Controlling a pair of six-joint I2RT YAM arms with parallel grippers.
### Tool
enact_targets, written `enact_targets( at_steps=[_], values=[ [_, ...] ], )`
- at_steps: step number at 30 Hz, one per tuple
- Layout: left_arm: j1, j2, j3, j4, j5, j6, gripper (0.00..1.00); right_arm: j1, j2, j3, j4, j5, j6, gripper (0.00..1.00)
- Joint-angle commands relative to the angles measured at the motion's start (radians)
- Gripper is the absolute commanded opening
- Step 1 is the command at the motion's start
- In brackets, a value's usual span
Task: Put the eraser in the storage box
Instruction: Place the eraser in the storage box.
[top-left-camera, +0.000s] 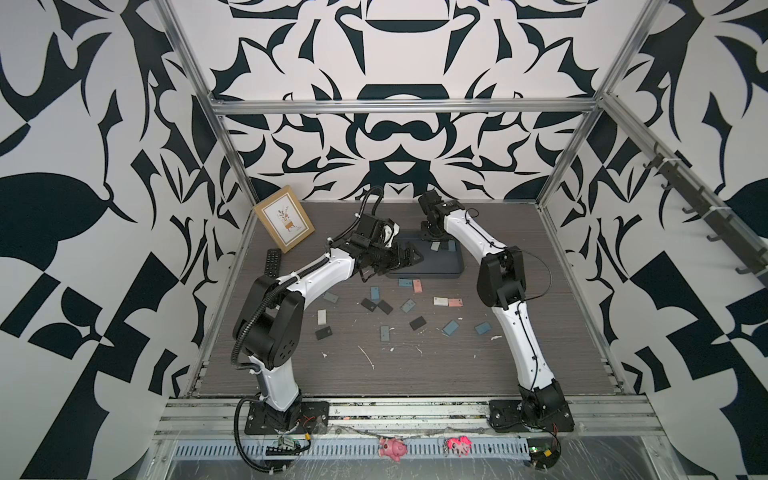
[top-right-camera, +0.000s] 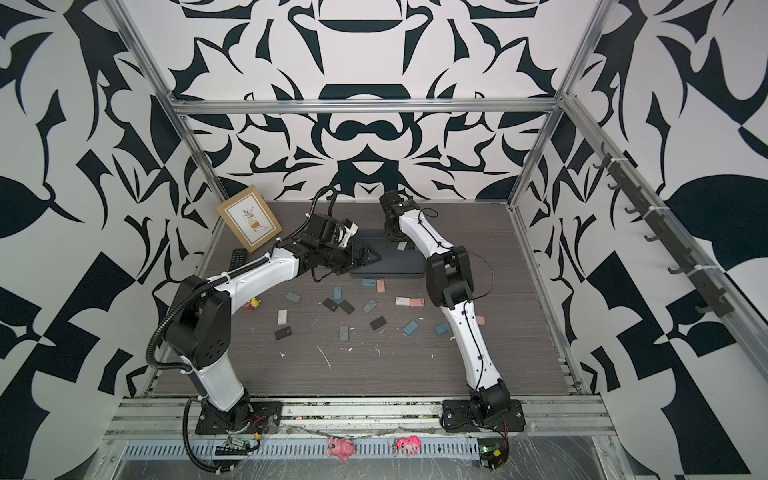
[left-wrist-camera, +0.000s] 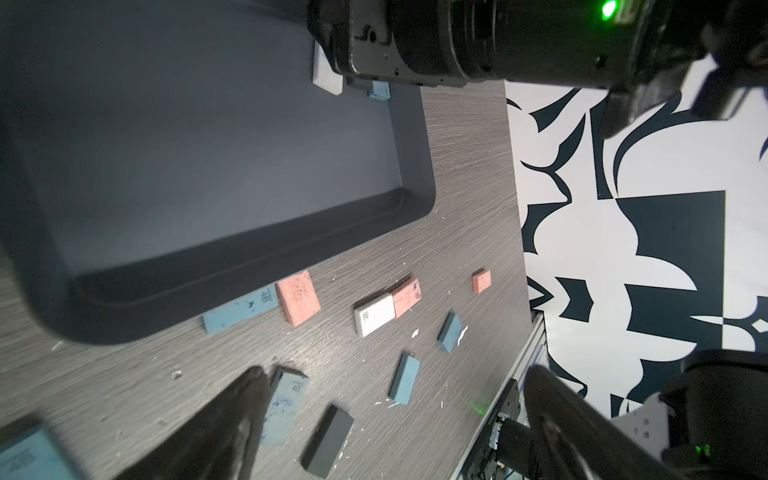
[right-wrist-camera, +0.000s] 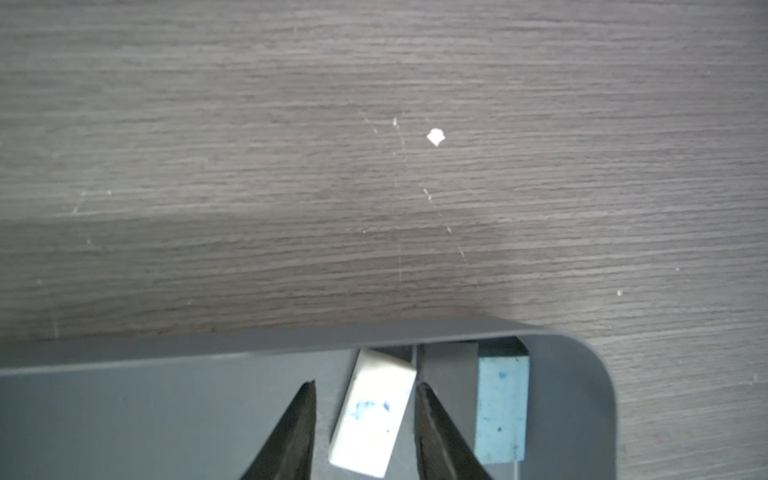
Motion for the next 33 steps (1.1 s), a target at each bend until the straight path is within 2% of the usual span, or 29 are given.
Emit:
enact_targets(
  at_steps=[1, 9, 15, 33],
  values=[
    [0.0, -0.034, 0.01, -0.004, 0.011, 0.009, 0.99, 0.024, -0.068, -0.012, -0.023, 0.041, -0.021, 0.45],
    [0.0, -0.04, 0.007, -0.001, 0.01, 0.007, 0.99, 0.049, -0.157, -0.182, 0.031, 0.061, -0.026, 0.5],
    [0.0, -0.039, 0.006, 0.001, 0.011, 0.007, 0.99, 0.053, -0.183, -0.265, 0.063, 0.081, -0.027, 0.5],
    [0.001, -0.036, 0.004, 0.002, 0.012, 0.004, 0.99, 0.042, -0.122, -0.208, 0.023, 0.138, -0.058, 0.51]
  ],
)
